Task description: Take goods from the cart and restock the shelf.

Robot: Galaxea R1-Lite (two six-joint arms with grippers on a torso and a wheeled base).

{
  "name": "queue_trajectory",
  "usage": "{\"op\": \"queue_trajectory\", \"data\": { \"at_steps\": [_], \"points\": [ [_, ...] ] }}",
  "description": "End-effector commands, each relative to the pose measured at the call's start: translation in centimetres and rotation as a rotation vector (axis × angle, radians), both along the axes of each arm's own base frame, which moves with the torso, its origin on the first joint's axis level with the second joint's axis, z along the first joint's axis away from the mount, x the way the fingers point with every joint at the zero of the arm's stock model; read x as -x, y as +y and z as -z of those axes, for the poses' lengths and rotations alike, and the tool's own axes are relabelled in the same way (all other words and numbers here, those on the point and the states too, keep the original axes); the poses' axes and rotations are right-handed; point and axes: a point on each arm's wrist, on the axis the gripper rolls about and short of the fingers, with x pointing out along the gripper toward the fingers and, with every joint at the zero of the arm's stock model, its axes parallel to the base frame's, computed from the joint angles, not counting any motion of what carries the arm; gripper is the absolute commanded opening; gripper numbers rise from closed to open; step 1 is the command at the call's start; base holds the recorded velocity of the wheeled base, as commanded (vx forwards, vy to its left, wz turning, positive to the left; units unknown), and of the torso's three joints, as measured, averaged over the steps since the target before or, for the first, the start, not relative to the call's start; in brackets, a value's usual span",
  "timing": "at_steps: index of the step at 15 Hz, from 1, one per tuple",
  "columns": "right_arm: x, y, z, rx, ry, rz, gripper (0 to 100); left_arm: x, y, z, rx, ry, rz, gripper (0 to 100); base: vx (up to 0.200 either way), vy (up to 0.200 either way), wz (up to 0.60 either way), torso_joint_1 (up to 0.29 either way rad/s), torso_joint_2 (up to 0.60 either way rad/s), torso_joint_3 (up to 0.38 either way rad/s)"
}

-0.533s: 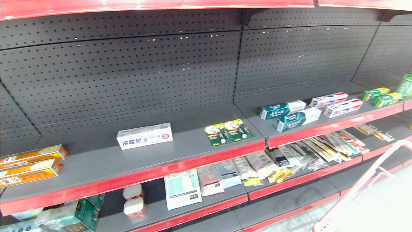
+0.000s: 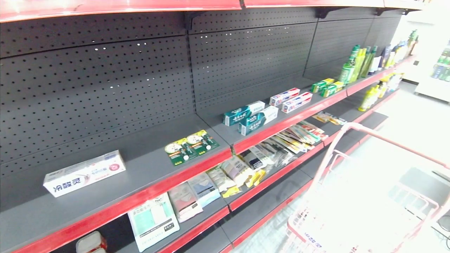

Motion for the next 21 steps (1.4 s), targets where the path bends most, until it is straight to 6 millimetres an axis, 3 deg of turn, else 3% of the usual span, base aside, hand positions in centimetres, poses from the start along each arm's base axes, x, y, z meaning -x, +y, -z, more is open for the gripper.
{"op": "queue_trajectory", "data": {
  "at_steps": [1, 6, 15, 16, 17, 18, 19, 21],
  "points": [
    [0.0, 0.0, 0.0, 0.000, 0.001, -0.001, 100, 0.0, 0.0, 0.0, 0.000, 0.000, -0.001, 100, 0.000, 0.000, -0.60, 0.007, 0.00, 0.002],
    [0.0, 0.0, 0.0, 0.000, 0.000, 0.000, 100, 0.0, 0.0, 0.0, 0.000, 0.000, -0.001, 100, 0.000, 0.000, -0.60, 0.002, 0.00, 0.000],
    [-0.3, 0.0, -0.1, 0.001, 0.047, 0.035, 100, 0.0, 0.0, 0.0, 0.001, 0.000, -0.001, 100, 0.000, 0.000, 0.00, 0.000, 0.00, 0.000],
    [-1.0, 0.0, -5.9, -0.022, 0.028, 0.027, 100, 0.0, 0.0, 0.0, 0.000, 0.000, -0.001, 100, 0.000, 0.000, 0.00, 0.000, 0.00, 0.000],
    [-5.2, -0.1, -16.7, -0.195, 0.015, 0.047, 100, 0.0, 0.0, 0.0, 0.000, 0.000, -0.001, 100, 0.000, 0.000, 0.00, 0.000, 0.00, 0.000],
    [-9.2, -0.5, -21.5, -0.205, 0.041, 0.080, 100, 0.0, 0.0, 0.0, 0.000, 0.000, -0.001, 100, 0.000, 0.000, 0.00, 0.000, 0.00, 0.000],
    [-12.3, -0.9, -22.0, -0.166, 0.112, 0.110, 100, 0.0, 0.0, 0.0, 0.000, 0.000, -0.001, 100, 0.000, 0.000, 0.00, 0.000, 0.00, 0.000],
    [-15.9, -0.7, -17.6, -0.017, 0.331, 0.041, 100, 0.0, 0.0, 0.0, 0.001, 0.000, -0.001, 100, 0.000, 0.000, 0.00, 0.000, 0.00, 0.000]
  ]
}}
